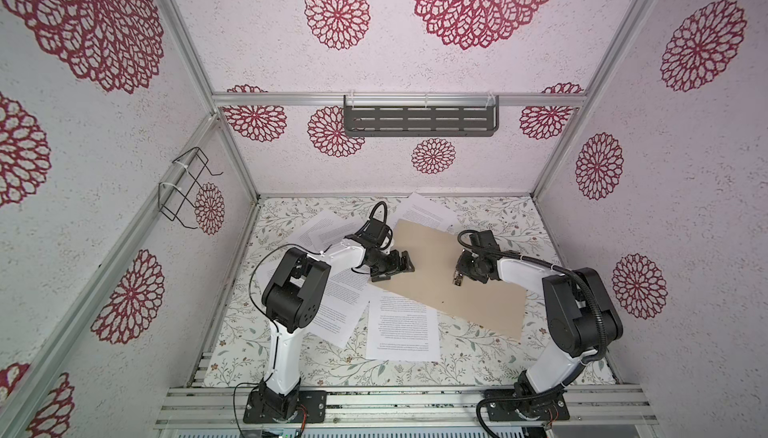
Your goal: Put the files into the folder
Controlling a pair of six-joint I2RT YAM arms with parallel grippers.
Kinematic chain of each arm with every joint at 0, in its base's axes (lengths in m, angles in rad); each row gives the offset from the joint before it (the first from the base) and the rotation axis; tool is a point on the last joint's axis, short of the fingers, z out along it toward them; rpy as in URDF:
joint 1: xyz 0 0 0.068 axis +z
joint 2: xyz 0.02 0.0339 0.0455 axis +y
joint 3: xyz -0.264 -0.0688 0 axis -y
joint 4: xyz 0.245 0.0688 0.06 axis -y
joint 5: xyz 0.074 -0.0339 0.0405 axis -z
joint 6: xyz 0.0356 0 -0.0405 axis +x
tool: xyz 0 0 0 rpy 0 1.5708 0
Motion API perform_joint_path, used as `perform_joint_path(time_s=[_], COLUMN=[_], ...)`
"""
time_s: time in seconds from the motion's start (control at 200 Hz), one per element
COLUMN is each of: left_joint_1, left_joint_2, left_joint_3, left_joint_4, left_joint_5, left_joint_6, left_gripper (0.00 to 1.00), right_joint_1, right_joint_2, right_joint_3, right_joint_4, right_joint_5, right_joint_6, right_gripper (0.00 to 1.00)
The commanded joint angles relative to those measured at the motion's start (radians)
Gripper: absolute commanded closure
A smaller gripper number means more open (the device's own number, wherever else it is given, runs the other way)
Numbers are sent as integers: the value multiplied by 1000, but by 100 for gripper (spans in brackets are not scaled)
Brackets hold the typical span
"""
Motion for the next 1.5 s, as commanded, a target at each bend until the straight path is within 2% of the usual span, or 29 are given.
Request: perform_joint_path(time_s=[0.0,0.09,0.235,0.46,0.505,0.645,0.875,0.971,1.066,1.191,1.241,1.401,1.496], left_joint_1=[9,10,13,11,13,41,136,169,195,256,291,355,450], left_joint_2=[41,39,23,-93,-152,-251,-435,-504,-547,-601,-616,-638,-656], left_joint_3=[-49,-36,35,134,135,78,-116,-199,-247,-340,-371,-446,-518], left_joint_4=[-91,-90,-97,-89,-92,-114,-185,-203,-253,-234,-234,-223,-181], left_joint_5=[-65,-53,31,108,109,77,2,-6,-29,-22,-16,7,-2], left_joint_6=[-4,-6,-1,-13,-13,-7,48,71,101,74,64,45,-4], left_gripper=[3,3,3,3,3,3,3,3,3,3,3,3,3], right_joint_1=[-3,-10,-68,-134,-147,-177,-194,-194,-183,-135,-107,37,153], right_joint_2=[5,4,9,31,38,74,132,134,98,18,-15,-77,-64], right_joint_3=[28,26,47,145,166,240,295,293,272,247,226,122,110], right_joint_4=[-38,-37,-28,-92,-109,-167,-228,-212,-187,-200,-195,-118,-87], right_joint_5=[22,17,-50,-106,-120,-139,-58,-51,-22,54,47,-94,-142], right_joint_6=[-19,-25,-76,-226,-252,-341,-427,-430,-412,-405,-390,-342,-314], right_gripper=[87,89,97,100,100,100,100,90,66,50,46,40,37])
